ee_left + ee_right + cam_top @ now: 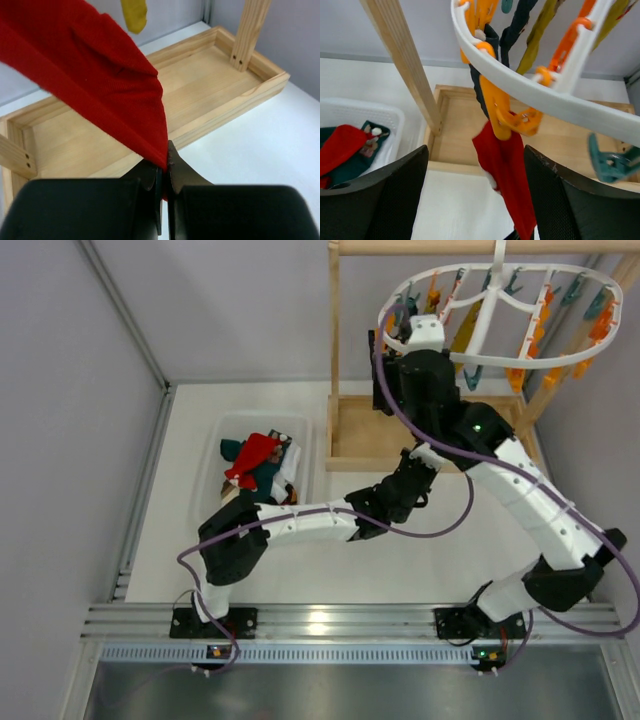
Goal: Remove the socks clipped to the hanger
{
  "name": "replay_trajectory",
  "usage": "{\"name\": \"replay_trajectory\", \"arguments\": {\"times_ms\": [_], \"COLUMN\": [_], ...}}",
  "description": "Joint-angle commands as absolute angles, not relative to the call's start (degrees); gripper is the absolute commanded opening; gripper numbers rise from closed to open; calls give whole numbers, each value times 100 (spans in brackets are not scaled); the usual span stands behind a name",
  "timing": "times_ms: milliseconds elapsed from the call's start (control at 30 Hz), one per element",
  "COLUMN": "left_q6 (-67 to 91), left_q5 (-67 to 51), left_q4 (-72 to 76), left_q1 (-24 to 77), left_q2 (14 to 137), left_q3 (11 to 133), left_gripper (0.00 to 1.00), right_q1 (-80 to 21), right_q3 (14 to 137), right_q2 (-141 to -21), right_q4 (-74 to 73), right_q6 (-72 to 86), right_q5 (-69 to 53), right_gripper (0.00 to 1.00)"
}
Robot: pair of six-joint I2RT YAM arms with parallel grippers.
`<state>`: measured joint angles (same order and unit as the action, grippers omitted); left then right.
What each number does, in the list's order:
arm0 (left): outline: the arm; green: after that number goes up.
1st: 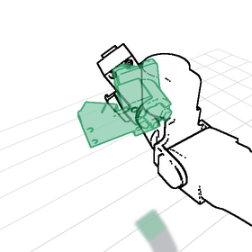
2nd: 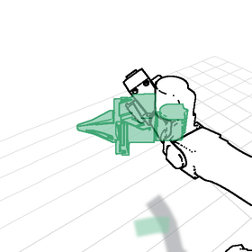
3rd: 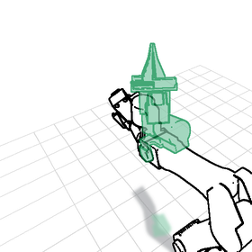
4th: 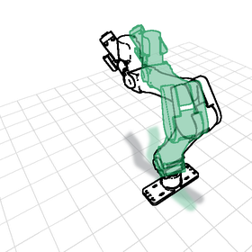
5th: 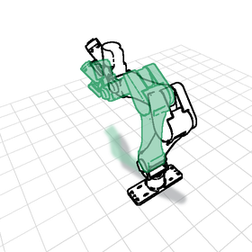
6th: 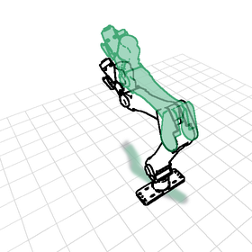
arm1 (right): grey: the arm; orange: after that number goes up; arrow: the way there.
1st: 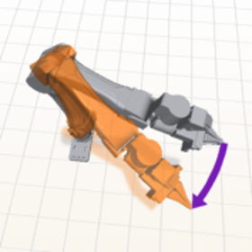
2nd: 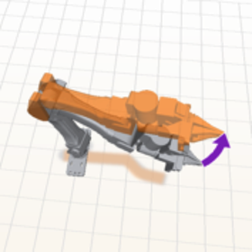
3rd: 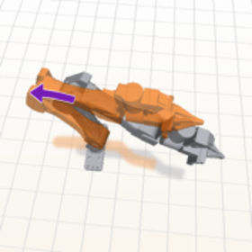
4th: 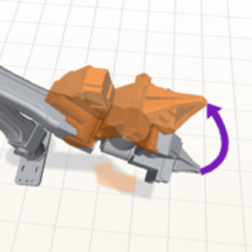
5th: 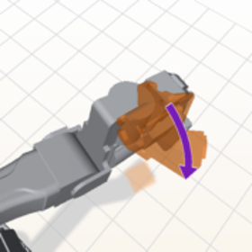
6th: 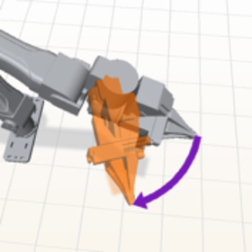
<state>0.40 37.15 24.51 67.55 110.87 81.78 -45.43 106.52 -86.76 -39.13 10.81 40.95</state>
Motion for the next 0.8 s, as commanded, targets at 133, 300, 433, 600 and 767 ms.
{"name": "replay_trajectory", "arguments": {"times_ms": [133,300,433,600,767], "left_q6": [-263,-448,-422,-404,-47], "left_q5": [3726,3604,3323,3076,2972], "left_q4": [1996,1329,651,194,-342], "left_q1": [6855,6820,6829,6847,6558], "left_q2": [11784,12619,13314,14000,14221], "left_q3": [9280,10779,12048,13060,13317], "left_gripper": [0,0,0,0,0], "right_q1": [-3710,-2998,-2165,-1679,-1249], "right_q3": [10125,10195,10108,10142,9985], "right_q2": [-6867,-6443,-6144,-6073,-6135], "right_q4": [-4437,-4974,-5176,-5159,-5045], "right_q6": [1161,827,651,615,756], "right_q5": [2014,1829,1583,1494,898], "right_gripper": [77,78,78,79,79]}}
